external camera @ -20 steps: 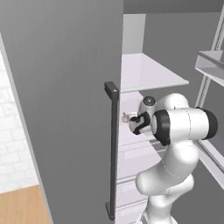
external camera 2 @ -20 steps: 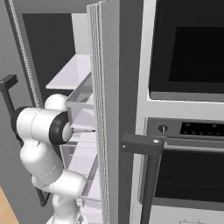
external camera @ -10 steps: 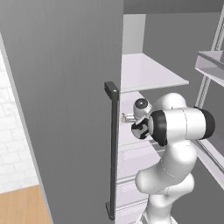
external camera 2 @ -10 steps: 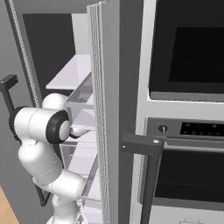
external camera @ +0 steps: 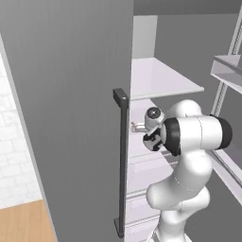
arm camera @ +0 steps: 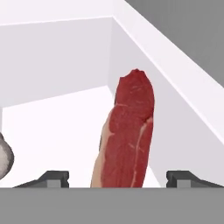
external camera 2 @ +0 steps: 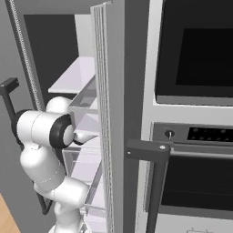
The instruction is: Place one garlic and one steak in each tupperware on the nearby counter, to pack two identical lunches.
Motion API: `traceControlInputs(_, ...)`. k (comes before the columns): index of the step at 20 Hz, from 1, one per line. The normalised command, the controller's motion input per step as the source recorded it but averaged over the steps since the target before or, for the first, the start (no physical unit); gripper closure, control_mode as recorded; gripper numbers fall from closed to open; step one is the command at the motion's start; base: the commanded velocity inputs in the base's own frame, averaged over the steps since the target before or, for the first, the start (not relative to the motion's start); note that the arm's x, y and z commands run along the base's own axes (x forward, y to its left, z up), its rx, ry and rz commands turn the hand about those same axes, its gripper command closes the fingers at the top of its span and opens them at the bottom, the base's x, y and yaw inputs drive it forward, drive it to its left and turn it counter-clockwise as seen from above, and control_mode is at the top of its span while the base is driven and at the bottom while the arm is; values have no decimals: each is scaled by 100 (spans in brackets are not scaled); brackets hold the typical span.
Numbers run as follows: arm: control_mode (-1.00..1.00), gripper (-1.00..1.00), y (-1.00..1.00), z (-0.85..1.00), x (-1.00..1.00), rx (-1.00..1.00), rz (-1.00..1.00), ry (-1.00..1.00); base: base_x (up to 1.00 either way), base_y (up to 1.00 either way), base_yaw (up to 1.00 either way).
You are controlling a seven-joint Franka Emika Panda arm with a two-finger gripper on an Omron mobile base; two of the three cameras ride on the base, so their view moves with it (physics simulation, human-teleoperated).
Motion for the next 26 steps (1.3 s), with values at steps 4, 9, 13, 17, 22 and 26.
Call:
traceControlInputs(4, -100, 100, 0, -6, -14, 0, 0, 0, 0, 0, 0)
traceControlInputs(9, -100, 100, 0, -1, -8, 0, 0, 1, 0, 0, 0)
traceControlInputs(13, -100, 100, 0, 0, -10, 0, 0, 0, 0, 0, 0)
traceControlInputs(17, -100, 100, -2, 0, -46, 0, 0, -4, 0, 0, 0)
traceControlInputs(22, -100, 100, -4, 7, -86, 0, 0, -14, 0, 0, 0)
traceControlInputs(26, -100, 100, -7, 77, -62, 0, 9, 0, 0, 0, 0)
